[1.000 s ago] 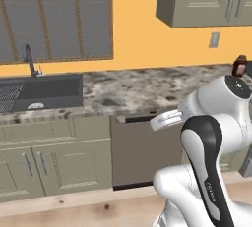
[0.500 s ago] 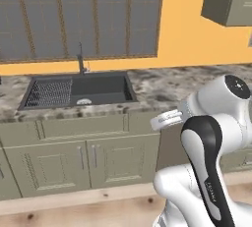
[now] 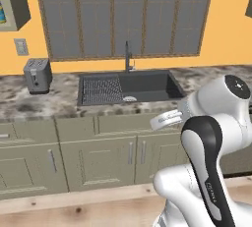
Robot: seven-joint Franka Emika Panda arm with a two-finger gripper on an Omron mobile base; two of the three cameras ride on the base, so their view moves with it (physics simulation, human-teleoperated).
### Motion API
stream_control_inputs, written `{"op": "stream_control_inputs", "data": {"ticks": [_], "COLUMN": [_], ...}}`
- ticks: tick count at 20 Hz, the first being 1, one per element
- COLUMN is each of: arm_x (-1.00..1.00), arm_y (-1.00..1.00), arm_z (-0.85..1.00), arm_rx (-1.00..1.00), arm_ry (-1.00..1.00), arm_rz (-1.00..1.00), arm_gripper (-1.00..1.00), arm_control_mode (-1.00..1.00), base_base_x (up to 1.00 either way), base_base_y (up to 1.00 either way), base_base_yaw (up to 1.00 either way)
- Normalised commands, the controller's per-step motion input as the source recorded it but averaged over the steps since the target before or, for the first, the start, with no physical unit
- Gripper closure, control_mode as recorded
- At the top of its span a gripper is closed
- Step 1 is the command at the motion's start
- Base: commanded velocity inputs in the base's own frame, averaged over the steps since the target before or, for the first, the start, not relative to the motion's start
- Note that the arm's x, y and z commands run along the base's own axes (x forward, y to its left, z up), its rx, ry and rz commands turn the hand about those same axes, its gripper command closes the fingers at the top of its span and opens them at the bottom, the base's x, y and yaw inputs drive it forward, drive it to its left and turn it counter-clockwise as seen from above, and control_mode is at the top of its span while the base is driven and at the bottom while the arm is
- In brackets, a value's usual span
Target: Collect the paprika, mayonnaise, and shaker from the cabinet and place them next to the stove.
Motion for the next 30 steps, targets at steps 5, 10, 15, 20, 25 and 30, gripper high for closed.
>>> {"op": "stream_control_inputs", "data": {"ticks": [5, 10, 15, 20, 25, 30], "arm_x": [0.00, 0.00, 0.00, 0.00, 0.00, 0.00], "arm_y": [0.00, 0.00, 0.00, 0.00, 0.00, 0.00], "arm_z": [0.00, 0.00, 0.00, 0.00, 0.00, 0.00], "arm_rx": [0.00, 0.00, 0.00, 0.00, 0.00, 0.00], "arm_ry": [0.00, 0.00, 0.00, 0.00, 0.00, 0.00], "arm_rz": [0.00, 0.00, 0.00, 0.00, 0.00, 0.00], "arm_gripper": [-1.00, -1.00, -1.00, -1.00, -1.00, -1.00], "arm_control_mode": [1.00, 1.00, 1.00, 1.00, 1.00, 1.00], "base_base_x": [0.55, 0.67, 0.56, 0.61, 0.55, 0.52], "base_base_y": [1.00, 0.99, 0.85, 0.58, 0.58, 0.56], "base_base_yaw": [0.00, -0.02, -0.13, -0.20, -0.25, -0.23]}}
